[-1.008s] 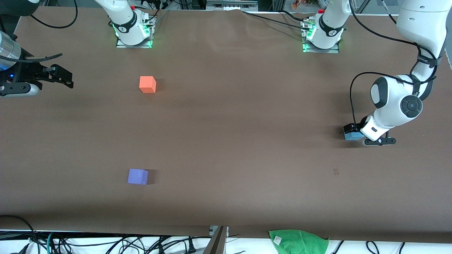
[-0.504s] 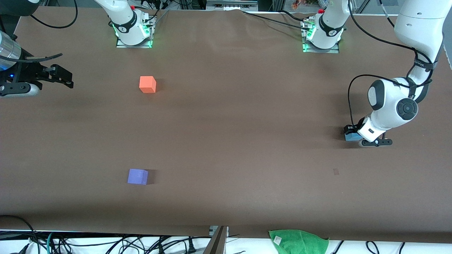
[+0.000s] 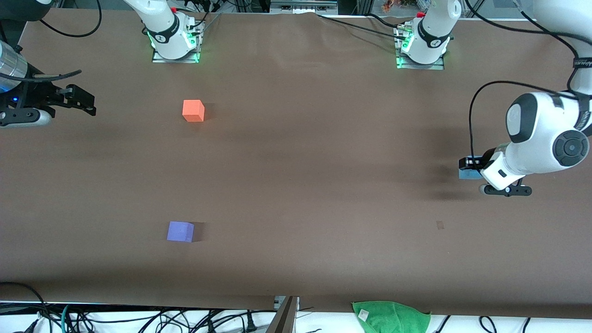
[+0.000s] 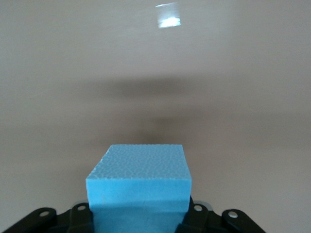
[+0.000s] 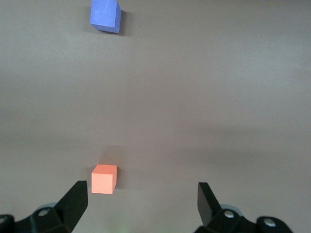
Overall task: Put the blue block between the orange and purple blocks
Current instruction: 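Carry the blue cube with the left gripper toward the table middle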
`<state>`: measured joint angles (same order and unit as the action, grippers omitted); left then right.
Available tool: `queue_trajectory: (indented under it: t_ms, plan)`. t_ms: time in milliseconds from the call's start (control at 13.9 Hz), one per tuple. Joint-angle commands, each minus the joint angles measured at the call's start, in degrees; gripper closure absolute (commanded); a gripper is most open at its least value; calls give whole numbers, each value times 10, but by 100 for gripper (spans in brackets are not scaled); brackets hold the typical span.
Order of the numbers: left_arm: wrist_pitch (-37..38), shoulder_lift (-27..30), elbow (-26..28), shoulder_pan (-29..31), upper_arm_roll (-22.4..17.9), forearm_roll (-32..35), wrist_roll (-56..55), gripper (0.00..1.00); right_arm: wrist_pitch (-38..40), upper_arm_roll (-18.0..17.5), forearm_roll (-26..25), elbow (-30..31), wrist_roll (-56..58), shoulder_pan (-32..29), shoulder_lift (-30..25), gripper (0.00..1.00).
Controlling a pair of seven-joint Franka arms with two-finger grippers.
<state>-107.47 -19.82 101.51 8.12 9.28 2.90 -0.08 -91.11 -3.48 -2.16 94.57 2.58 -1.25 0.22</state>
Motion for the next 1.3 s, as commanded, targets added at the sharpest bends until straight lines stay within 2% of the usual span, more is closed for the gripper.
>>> queue_trajectory:
  t_ms: [0,144,360,504,576,720,1081,1153,1225]
  plan:
    - [34,-22,-47,-31,50,4,-81,98,1,-5,2,-3,0,-7,0,0]
    - [32,-48,-75,-97,57,2,-161,98,1,-5,2,-3,0,-7,0,0]
    - [31,-129,-165,-205,57,-36,-316,98,0,-6,2,-3,0,-7,0,0]
    - [29,-180,-215,-275,57,-37,-356,98,0,-5,2,-3,0,-7,0,0]
    - [22,-198,-219,-310,56,-36,-358,100,0,-5,2,-3,0,-7,0,0]
    - [-54,-224,-217,-369,56,-36,-378,100,1,-5,2,-3,0,-7,-1,0]
    - [-171,-308,-217,-439,48,-32,-404,100,0,-5,2,-3,0,-7,0,0]
    - [-198,-312,-215,-442,43,-30,-417,98,0,-5,2,-3,0,-7,0,0]
    - [-208,-312,-214,-440,43,-31,-425,91,0,-5,2,-3,0,-7,0,0]
